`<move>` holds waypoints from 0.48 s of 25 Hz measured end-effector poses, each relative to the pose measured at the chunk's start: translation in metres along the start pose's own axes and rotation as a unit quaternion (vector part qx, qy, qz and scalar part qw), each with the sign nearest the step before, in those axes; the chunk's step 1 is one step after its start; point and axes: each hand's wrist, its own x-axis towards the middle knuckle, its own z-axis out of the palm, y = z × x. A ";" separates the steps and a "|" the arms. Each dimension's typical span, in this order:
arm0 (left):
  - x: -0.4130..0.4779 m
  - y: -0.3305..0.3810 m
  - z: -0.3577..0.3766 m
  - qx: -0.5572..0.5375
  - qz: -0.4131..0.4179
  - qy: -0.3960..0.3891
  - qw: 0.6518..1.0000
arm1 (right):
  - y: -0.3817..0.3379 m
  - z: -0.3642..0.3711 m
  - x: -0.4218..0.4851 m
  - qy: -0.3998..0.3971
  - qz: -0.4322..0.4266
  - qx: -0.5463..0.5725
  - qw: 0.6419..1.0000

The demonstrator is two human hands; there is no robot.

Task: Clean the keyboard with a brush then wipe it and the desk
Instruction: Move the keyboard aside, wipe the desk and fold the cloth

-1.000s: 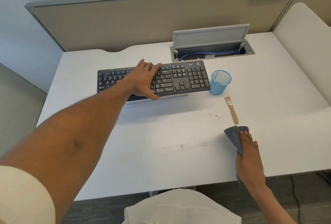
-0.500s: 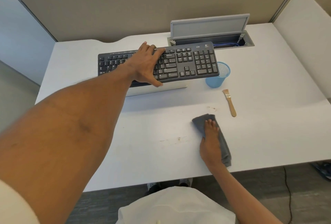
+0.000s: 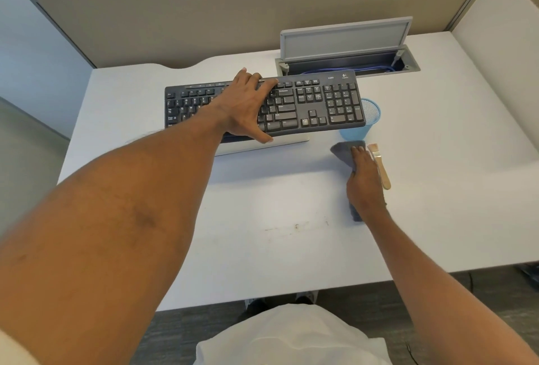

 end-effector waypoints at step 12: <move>0.004 -0.006 0.002 -0.025 -0.008 0.009 1.000 | -0.025 0.051 -0.080 -0.232 -0.172 0.087 0.954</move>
